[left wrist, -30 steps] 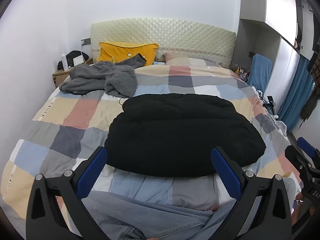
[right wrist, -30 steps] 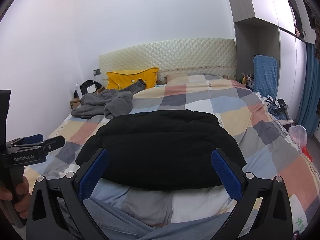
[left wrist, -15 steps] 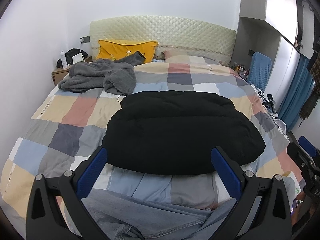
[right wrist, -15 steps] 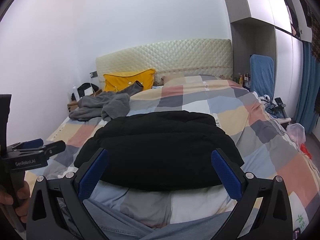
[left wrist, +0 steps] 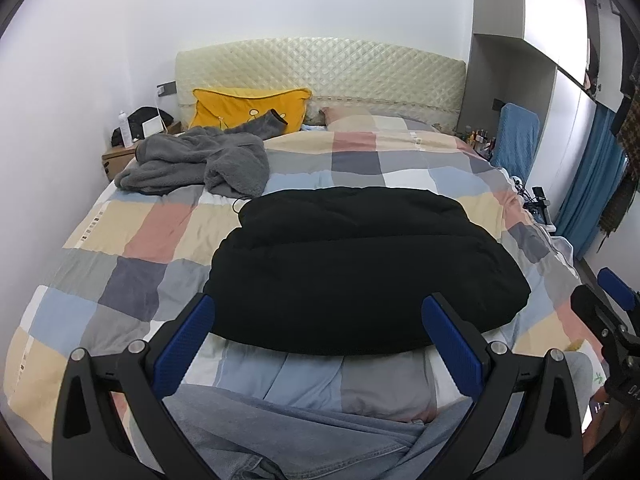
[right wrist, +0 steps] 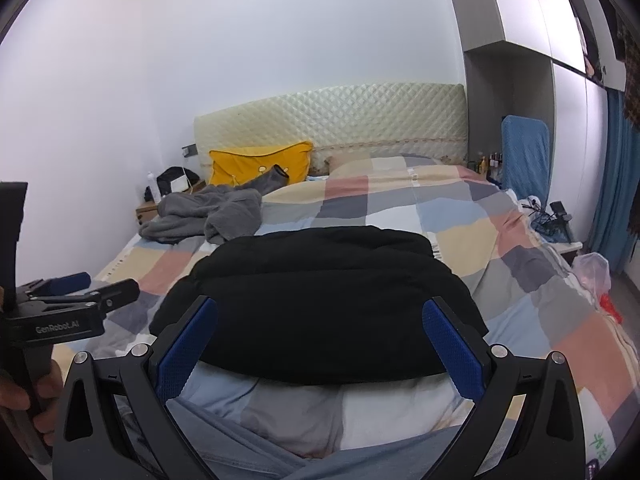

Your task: Fold large clothes

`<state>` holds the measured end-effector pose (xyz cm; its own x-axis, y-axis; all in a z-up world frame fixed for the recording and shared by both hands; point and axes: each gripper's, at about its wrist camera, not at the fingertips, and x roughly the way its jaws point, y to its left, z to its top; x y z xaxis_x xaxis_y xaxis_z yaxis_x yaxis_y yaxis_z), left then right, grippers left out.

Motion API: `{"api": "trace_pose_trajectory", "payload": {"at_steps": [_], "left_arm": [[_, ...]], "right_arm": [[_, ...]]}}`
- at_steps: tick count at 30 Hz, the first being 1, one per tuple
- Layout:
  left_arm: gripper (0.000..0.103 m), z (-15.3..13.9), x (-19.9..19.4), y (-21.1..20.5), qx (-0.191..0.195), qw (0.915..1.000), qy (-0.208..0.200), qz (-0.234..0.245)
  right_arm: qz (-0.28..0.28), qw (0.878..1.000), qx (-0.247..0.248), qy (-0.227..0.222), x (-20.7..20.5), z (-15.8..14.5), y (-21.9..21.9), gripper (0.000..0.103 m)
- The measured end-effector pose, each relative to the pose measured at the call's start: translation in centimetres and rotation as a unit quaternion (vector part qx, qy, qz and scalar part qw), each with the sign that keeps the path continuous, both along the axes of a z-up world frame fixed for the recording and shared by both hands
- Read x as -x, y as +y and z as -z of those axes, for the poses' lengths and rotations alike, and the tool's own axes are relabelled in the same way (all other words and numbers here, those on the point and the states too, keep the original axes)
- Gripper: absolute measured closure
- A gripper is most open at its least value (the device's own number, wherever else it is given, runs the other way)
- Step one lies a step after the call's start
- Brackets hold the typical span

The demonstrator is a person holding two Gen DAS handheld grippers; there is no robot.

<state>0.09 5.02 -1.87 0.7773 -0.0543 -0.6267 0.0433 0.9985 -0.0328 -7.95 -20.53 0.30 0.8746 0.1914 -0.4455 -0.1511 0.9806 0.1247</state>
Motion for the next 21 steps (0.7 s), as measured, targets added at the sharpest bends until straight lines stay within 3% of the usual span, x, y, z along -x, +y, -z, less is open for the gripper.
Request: {"api": "trace_pose_trajectory", "payload": {"at_steps": [21], "left_arm": [[0.0,0.3,0.15,-0.16,-0.002,1.0,0.006,0.0]], "right_arm": [[0.004,1.0,-0.001,0.003,0.38,0.47,-0.34,0.001]]}}
